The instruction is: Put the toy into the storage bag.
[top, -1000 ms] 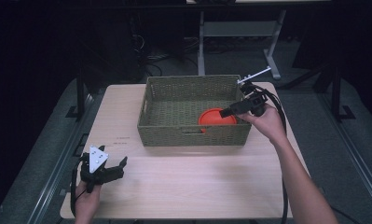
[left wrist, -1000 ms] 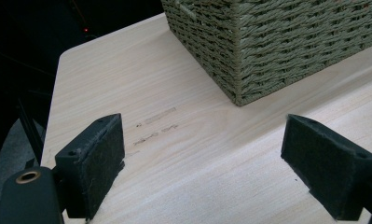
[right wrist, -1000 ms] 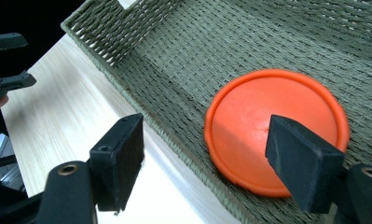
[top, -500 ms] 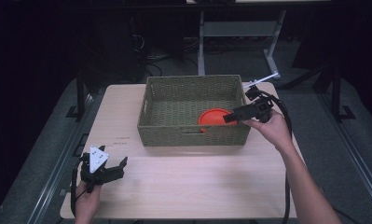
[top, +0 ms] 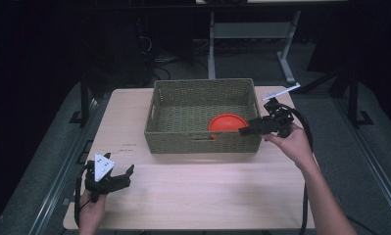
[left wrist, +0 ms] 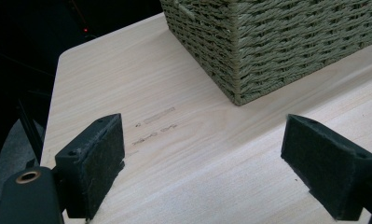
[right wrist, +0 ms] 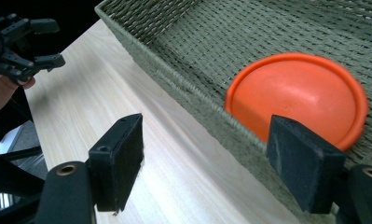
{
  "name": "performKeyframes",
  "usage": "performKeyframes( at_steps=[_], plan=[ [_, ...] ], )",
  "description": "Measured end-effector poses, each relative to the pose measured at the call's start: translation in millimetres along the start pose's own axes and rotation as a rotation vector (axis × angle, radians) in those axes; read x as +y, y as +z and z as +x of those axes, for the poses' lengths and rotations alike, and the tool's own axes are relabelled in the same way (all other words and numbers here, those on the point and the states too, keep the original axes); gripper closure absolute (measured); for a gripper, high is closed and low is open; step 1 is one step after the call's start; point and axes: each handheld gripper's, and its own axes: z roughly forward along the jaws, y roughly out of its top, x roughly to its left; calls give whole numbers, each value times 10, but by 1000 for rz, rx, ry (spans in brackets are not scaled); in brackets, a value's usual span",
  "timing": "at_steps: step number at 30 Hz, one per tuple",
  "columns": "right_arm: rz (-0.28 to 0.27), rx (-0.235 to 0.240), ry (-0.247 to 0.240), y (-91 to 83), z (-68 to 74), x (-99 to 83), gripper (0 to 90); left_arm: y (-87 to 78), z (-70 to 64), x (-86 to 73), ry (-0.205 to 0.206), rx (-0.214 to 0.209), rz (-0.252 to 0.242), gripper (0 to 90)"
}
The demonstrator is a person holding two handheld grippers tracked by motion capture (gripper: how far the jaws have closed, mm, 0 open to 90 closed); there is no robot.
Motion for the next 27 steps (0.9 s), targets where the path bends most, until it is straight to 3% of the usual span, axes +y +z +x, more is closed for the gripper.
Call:
performKeyframes(
  at_steps=[11, 27],
  plan=[
    [-7, 2, -5, -51, 69, -249, 264, -4, -6, 6, 6, 0, -2, 128],
    [-8, -6, 8, -109, 13, -587, 256, 0, -10, 1, 4, 0, -2, 128]
  ],
)
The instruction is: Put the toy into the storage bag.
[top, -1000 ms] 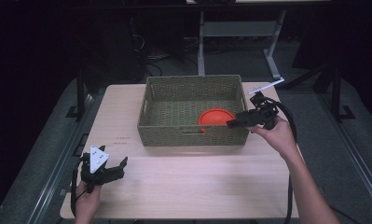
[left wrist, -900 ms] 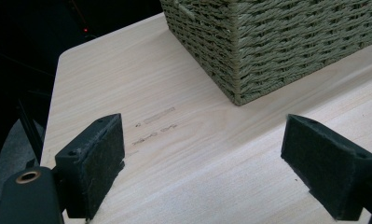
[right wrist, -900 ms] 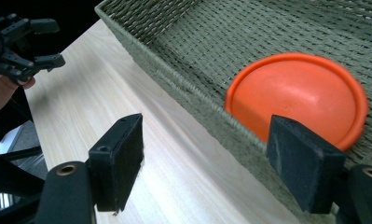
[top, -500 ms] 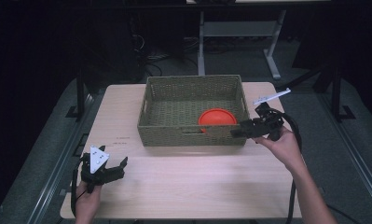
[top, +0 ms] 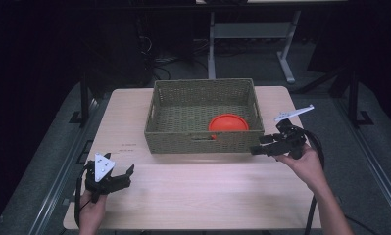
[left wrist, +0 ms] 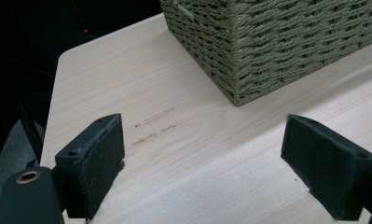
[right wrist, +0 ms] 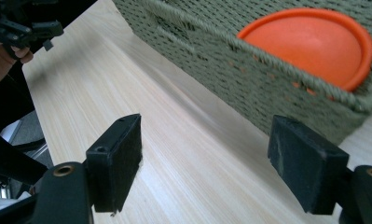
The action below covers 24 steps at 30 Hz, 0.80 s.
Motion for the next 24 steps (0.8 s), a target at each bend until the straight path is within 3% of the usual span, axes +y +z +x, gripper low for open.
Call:
performKeyframes(
  at_steps=[5, 15, 24],
  plan=[
    [5, -6, 20, -4, -37, -168, 254, 2, -6, -1, -6, -4, 0, 128],
    [-14, -9, 3, -20, -24, -419, 255, 2, -5, -2, 2, -5, 2, 128],
    [-11, 12, 13, 43, -16, -747, 230, 9, -21, -3, 2, -9, -2, 128]
  ],
)
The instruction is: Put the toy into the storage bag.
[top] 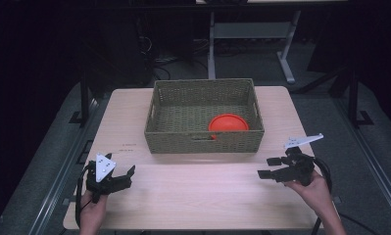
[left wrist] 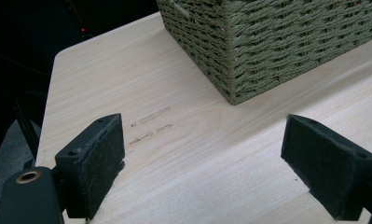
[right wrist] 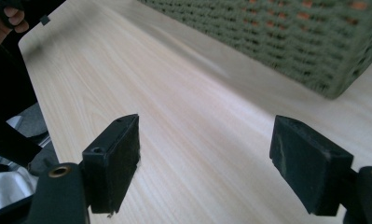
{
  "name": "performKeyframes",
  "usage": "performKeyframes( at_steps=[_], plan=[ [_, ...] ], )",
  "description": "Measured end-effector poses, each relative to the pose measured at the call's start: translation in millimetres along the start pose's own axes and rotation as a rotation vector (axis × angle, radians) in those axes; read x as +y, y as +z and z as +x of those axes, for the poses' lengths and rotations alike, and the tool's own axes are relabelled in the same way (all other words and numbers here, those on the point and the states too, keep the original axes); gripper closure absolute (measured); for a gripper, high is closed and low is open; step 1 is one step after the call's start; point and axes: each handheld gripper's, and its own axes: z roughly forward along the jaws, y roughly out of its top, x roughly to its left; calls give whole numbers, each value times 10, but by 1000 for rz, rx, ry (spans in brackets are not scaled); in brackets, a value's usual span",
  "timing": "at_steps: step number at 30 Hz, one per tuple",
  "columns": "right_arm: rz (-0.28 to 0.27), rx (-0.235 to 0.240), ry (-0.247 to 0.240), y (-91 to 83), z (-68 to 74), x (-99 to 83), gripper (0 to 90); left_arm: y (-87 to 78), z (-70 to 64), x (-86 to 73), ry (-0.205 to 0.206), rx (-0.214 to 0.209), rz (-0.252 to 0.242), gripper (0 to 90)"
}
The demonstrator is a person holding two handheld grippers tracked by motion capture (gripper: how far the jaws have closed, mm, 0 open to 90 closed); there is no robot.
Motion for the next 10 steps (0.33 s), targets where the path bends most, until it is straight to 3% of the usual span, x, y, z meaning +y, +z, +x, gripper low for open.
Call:
performKeyframes(
  at_steps=[5, 6, 8, 10],
  plan=[
    [-1, -25, 0, 4, 19, -149, 229, -7, 7, -3, -13, -11, 5, 128],
    [-11, -68, -11, -9, 47, -246, 228, -8, 3, -3, -14, -12, 3, 129],
    [-16, -86, -15, -12, 63, -305, 223, -11, -11, 1, -5, -11, 0, 128],
    [-61, -106, -25, -20, 83, -454, 219, -11, -21, 3, -5, -11, -6, 128]
  ],
)
